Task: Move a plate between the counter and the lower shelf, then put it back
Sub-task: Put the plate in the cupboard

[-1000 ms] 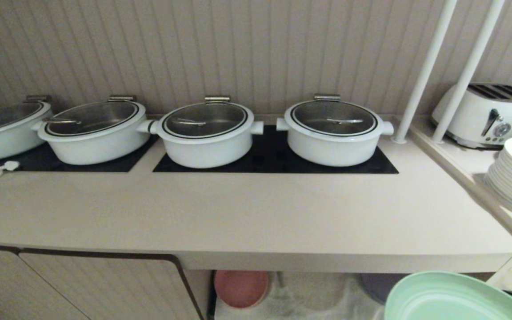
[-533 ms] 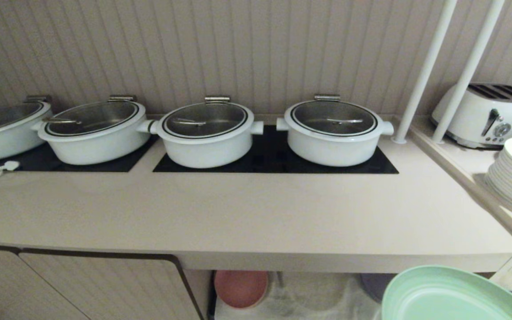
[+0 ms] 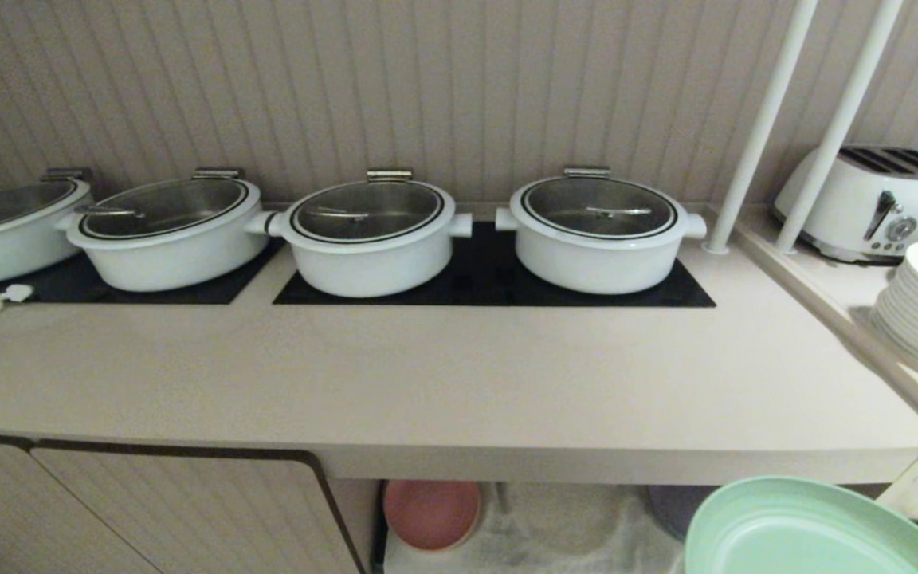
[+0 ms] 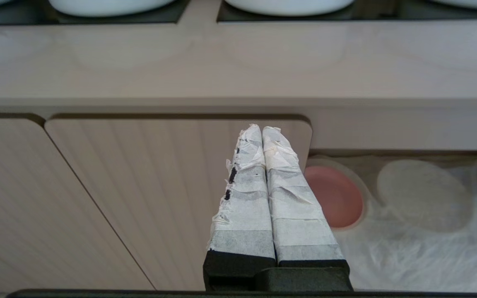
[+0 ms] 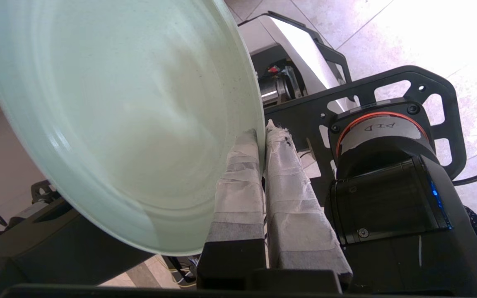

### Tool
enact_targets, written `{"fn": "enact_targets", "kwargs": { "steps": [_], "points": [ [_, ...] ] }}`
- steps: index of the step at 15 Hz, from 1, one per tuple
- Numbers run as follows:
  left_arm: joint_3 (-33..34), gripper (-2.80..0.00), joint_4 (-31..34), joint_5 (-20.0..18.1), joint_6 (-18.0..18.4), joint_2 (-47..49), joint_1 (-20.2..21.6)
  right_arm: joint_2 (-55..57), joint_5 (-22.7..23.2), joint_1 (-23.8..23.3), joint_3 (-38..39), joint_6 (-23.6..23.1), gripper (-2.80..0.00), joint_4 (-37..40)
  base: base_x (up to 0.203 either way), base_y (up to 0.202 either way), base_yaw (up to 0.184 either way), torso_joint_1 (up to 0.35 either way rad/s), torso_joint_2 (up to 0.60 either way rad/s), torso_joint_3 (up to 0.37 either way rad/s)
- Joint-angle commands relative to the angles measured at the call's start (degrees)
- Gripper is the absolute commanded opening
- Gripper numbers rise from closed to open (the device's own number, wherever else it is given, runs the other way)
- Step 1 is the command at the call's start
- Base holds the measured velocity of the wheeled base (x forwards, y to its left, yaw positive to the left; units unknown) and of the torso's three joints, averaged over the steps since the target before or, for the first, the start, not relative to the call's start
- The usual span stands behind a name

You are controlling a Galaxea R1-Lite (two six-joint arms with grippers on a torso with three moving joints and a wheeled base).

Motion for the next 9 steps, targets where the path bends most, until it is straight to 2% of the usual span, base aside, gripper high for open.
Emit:
{"fn": "enact_targets", "kwargs": {
  "steps": [1,9],
  "points": [
    [0.0,-2.80,0.0,0.0,0.0,0.0,0.0,0.2,0.1,-0.1,0.0,0.2,-2.80,0.3,0.000,0.000,0.000,-0.144,0.30,0.154],
    [0.0,-2.80,0.0,0.0,0.0,0.0,0.0,0.1,0.1,-0.1,-0.1,0.2,-2.80,0.4,0.000,0.000,0.000,-0.153,0.33,0.174]
  ]
}}
